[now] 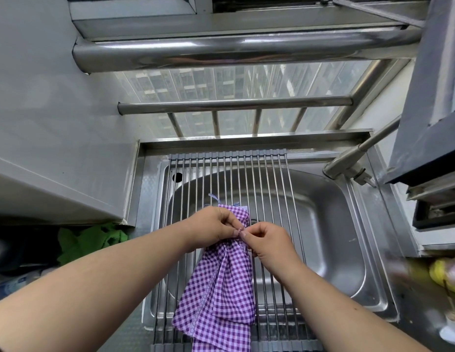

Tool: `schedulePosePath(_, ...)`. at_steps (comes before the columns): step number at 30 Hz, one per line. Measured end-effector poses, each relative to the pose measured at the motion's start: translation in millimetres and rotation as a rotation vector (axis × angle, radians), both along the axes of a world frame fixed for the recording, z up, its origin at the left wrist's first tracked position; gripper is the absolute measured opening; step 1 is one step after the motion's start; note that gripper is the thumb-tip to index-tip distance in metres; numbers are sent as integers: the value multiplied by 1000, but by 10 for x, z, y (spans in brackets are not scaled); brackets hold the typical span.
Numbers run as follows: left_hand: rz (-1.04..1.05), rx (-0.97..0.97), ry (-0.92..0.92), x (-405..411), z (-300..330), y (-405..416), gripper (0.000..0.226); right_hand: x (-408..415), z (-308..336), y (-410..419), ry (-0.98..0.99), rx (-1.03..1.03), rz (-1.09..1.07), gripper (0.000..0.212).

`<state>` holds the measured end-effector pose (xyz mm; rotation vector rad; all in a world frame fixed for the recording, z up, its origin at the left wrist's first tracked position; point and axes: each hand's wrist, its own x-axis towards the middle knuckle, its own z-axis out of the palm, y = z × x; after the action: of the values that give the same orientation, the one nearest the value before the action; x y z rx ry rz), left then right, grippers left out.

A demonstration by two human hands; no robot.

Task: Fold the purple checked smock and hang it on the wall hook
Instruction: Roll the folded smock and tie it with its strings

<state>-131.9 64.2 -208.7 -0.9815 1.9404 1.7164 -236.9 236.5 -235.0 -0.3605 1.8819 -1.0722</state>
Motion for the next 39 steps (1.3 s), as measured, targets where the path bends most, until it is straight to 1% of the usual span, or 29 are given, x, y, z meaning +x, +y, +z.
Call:
schedulePosePath(2,-7,6,-6,0,-9,6,10,-23,10,0,15,6,34,7)
schedulePosePath(6,-65,-92,-32,-19,14,12,7,-46,16,3,66,43,88,13)
schedulePosePath(10,-72,-120,-40,-22,14,10,8,-3,-8,-20,66,60,0,12)
schedulePosePath(13,-84,-132,-37,-1,4,-4,7,53,-35,-31,1,20,-76,7)
schedulePosePath(15,-86,-143,-20,-1,-8,-1,5,101,-52,-25,-10,-5,-74,3)
schedulePosePath(18,-60,-163,15,-11,-34,30,10,171,-52,-4,-29,-53,-56,8)
schedulePosePath(21,-71,-214,43,-23,-50,84,13,231,-46,15,-67,-73,-107,9)
schedulePosePath(25,-120,-207,45,-33,-41,108,18,257,-72,-25,-28,-21,-207,10)
schedulePosePath(28,-168,-233,6,-33,-30,88,23,269,-61,-38,66,-1,-190,4)
schedulePosePath(31,-227,-308,-51,-75,-7,65,23,291,-47,-19,95,-26,-184,9)
schedulePosePath(34,-334,-321,-77,-154,24,50,14,279,-24,5,134,-15,-114,12)
schedulePosePath(36,-402,-340,-82,-187,27,45,9,234,-13,25,187,7,4,16)
schedulePosePath(39,-466,-375,-84,-208,1,42,6,134,24,35,248,61,206,15)
